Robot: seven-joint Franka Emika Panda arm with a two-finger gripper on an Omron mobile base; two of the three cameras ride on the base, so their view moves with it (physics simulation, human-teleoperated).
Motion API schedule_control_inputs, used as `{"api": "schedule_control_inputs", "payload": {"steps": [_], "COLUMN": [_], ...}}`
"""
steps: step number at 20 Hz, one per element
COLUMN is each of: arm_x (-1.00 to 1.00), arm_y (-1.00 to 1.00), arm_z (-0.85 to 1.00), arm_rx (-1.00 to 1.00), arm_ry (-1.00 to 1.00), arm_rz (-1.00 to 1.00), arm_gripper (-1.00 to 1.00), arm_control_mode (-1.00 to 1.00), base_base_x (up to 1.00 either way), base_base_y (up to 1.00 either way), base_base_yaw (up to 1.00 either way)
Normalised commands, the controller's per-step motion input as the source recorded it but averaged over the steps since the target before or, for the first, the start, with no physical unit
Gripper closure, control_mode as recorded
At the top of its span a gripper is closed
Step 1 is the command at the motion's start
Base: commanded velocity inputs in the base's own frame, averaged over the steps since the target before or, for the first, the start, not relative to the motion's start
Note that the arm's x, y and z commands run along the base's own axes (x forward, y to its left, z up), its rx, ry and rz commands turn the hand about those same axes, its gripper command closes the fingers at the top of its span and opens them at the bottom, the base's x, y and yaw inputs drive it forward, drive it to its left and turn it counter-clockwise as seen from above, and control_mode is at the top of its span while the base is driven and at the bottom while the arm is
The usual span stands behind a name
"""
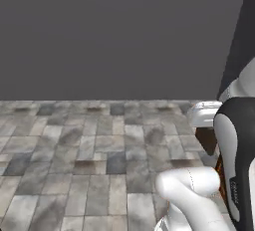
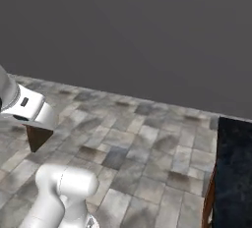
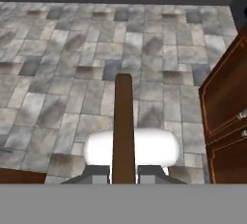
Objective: Start the toaster. Once the lever pops up, take the bread to the plate on the dining counter.
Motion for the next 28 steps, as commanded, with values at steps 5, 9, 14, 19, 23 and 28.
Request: {"api": "schedule_control_inputs", "payload": {"steps": [5, 9, 14, 19, 23, 28], "arm_x": [0.0, 0.0, 0.0, 0.0, 0.0, 0.0], "arm_y": [0.0, 0.0, 0.0, 0.0, 0.0, 0.0], "arm_z": [0.0, 0.0, 0.0, 0.0, 0.0, 0.0], "arm_rx": [0.0, 0.0, 0.0, 0.0, 0.0, 0.0], "arm_ry": [0.0, 0.0, 0.0, 0.0, 0.0, 0.0], "arm_rz": [0.0, 0.0, 0.0, 0.0, 0.0, 0.0], "arm_gripper": [1.0, 1.0, 1.0, 1.0, 1.0, 1.0], "arm_control_mode": [1.0, 1.0, 1.0, 1.0, 1.0, 1.0], "base_base_x": [0.05, 0.03, 0.06, 0.1, 0.38, 0.6], "base_base_y": [0.18, 0.16, 0.06, -0.31, -0.94, -1.0], "base_base_yaw": [0.85, 0.86, 0.81, 0.59, 0.37, 0.38]}}
